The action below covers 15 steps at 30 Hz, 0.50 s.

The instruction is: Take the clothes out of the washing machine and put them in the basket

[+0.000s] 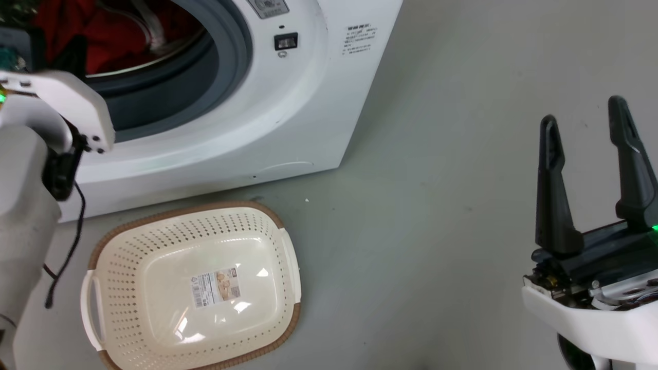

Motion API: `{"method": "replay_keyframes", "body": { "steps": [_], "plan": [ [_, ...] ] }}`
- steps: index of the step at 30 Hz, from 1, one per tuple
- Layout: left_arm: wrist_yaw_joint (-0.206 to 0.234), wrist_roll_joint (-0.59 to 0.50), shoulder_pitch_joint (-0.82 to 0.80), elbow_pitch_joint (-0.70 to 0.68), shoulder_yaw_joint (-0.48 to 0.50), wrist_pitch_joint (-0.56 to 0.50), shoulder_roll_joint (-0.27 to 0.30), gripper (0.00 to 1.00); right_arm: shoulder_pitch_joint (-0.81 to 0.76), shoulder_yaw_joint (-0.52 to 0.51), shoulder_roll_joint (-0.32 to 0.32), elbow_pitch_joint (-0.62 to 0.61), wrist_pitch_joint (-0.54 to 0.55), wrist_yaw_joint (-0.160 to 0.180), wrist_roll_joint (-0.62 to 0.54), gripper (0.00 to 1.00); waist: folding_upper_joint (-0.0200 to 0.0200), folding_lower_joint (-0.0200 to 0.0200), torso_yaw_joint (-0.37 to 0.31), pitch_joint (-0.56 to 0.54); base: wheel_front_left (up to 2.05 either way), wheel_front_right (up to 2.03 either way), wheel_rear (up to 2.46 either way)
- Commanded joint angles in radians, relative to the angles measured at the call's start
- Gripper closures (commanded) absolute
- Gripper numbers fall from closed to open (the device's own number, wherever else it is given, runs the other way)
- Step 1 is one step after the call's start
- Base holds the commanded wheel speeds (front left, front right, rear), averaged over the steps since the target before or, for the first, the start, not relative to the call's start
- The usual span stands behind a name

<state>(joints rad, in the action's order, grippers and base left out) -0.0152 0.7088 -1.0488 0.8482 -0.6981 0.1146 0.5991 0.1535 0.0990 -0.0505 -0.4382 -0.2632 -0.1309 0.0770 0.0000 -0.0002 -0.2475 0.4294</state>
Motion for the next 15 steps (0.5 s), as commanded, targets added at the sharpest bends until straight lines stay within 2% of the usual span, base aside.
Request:
{"method": "replay_keyframes", "body": {
  "steps": [1, 7, 15],
  "plan": [
    [0.01, 0.005, 0.021, -0.009, 0.007, 0.029, -0.007, 1.0, -0.017, 0.002, 0.0, 0.005, -0.002, 0.0, -0.009, 0.0, 0.0, 0.0002, 0.014, -0.028, 0.0, 0.0, 0.0],
    [0.051, 0.006, 0.109, -0.048, 0.012, 0.109, -0.027, 1.0, -0.05, 0.009, 0.0, 0.014, -0.003, 0.0, -0.028, 0.0, 0.0, 0.0002, 0.028, -0.091, 0.0, 0.0, 0.0],
    [0.117, -0.002, 0.254, -0.169, 0.041, 0.147, -0.028, 1.0, -0.104, 0.011, 0.0, 0.038, -0.002, 0.0, -0.043, 0.0, 0.0, 0.0002, 0.044, -0.17, 0.0, 0.0, 0.0]
  ]
}}
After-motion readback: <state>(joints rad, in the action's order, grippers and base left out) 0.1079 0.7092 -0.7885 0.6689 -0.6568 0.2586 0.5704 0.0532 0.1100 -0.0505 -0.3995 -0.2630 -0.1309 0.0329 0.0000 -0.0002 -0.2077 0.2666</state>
